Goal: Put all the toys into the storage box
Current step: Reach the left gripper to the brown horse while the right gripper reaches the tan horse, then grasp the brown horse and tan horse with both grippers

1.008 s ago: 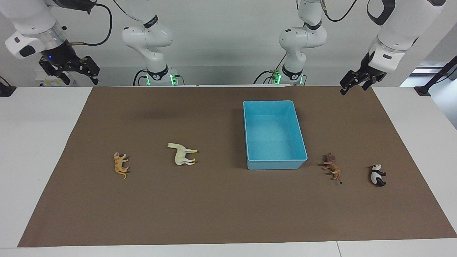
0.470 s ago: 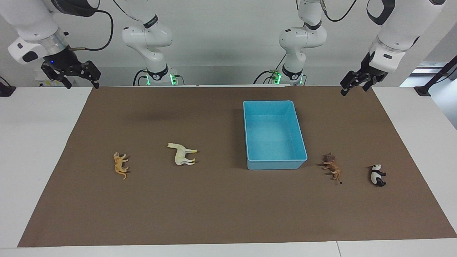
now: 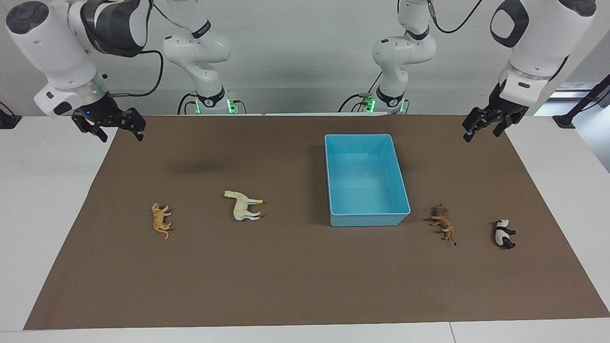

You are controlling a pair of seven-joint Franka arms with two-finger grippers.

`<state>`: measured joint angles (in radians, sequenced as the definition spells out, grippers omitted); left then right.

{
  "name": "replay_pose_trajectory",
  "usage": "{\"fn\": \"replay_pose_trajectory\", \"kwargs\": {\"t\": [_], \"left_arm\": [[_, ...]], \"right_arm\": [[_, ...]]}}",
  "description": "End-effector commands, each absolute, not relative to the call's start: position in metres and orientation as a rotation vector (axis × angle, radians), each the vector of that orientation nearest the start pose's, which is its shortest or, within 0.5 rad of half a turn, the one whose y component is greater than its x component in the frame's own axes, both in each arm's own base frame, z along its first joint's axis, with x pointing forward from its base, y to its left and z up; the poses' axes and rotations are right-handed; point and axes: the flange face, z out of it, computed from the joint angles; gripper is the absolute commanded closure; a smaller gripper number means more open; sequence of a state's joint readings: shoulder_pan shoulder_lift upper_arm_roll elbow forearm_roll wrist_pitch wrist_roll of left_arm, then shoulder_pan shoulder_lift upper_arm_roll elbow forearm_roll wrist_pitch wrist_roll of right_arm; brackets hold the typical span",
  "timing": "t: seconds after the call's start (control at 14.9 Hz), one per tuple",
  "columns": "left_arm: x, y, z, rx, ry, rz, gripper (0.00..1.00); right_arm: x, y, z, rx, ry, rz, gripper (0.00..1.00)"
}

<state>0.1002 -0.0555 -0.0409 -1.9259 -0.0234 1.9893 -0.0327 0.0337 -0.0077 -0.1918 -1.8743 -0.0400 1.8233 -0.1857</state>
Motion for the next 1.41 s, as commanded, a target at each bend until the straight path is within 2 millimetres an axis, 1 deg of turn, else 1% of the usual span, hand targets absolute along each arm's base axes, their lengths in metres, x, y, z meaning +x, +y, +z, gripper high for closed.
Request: {"fn": "replay_pose_trajectory", "kwargs": {"t": [0.0, 0.07, 0.13, 0.2, 0.27, 0.4, 0.47, 0.54, 0.6, 0.67, 0.74, 0.81, 0.94, 1.01, 1.08, 1.14, 1.28, 1.34], "left_arm": [[0.567, 0.035, 0.459, -3.148, -0.106, -0.199, 0.00], [0.574, 0.034, 0.440, -3.150, -0.105, -0.199, 0.00], [0.580, 0.031, 0.420, -3.152, -0.100, -0.175, 0.00], [0.586, 0.030, 0.404, -3.153, -0.102, -0.175, 0.00], [0.591, 0.028, 0.392, -3.154, -0.121, -0.192, 0.00], [0.598, 0.029, 0.371, -3.137, -0.253, -0.179, 0.03], [0.603, 0.022, 0.357, -3.096, -0.327, -0.158, 0.04], [0.611, 0.014, 0.353, -3.041, -0.398, -0.184, 0.04], [0.621, 0.007, 0.346, -2.976, -0.450, -0.203, 0.04], [0.628, 0.004, 0.347, -2.935, -0.473, -0.236, 0.04], [0.631, 0.004, 0.349, -2.930, -0.491, -0.253, 0.04], [0.636, 0.005, 0.357, -2.929, -0.510, -0.271, 0.03], [0.645, 0.012, 0.360, -2.929, -0.596, -0.258, 0.02], [0.650, 0.013, 0.363, -2.944, -0.640, -0.238, 0.02], [0.655, 0.010, 0.358, -2.957, -0.682, -0.199, 0.02], [0.656, 0.009, 0.358, -2.944, -0.764, -0.192, 0.02], [0.657, 0.003, 0.355, -2.904, -0.939, -0.204, 0.02], [0.657, -0.006, 0.356, -2.885, -1.011, -0.208, 0.02]], "right_arm": [[0.568, -0.088, 0.470, -3.175, -0.101, 0.066, 0.00], [0.574, -0.084, 0.462, -3.179, -0.115, 0.056, 0.00], [0.580, -0.069, 0.452, -3.180, -0.156, 0.055, 0.00], [0.586, -0.068, 0.437, -3.184, -0.172, 0.069, 0.00], [0.591, -0.066, 0.424, -3.184, -0.230, 0.063, 0.00], [0.593, -0.062, 0.396, -3.176, -0.392, 0.019, 0.00], [0.590, -0.062, 0.382, -3.171, -0.435, 0.008, 0.00], [0.587, -0.061, 0.370, -3.169, -0.473, -0.002, 0.00], [0.586, -0.065, 0.361, -3.166, -0.520, -0.017, 0.00], [0.590, -0.067, 0.349, -3.162, -0.566, -0.024, 0.00], [0.593, -0.067, 0.338, -3.166, -0.575, -0.032, 0.00], [0.596, -0.067, 0.329, -3.171, -0.576, -0.043, 0.00], [0.598, -0.070, 0.314, -3.175, -0.558, -0.041, 0.00], [0.598, -0.074, 0.311, -3.166, -0.523, -0.041, 0.00], [0.598, -0.074, 0.305, -3.151, -0.490, -0.035, 0.00], [0.598, -0.073, 0.301, -3.146, -0.481, -0.029, 0.00], [0.598, -0.073, 0.300, -3.146, -0.481, -0.029, 0.00], [0.598, -0.072, 0.300, -3.147, -0.484, -0.038, 0.00]]}}
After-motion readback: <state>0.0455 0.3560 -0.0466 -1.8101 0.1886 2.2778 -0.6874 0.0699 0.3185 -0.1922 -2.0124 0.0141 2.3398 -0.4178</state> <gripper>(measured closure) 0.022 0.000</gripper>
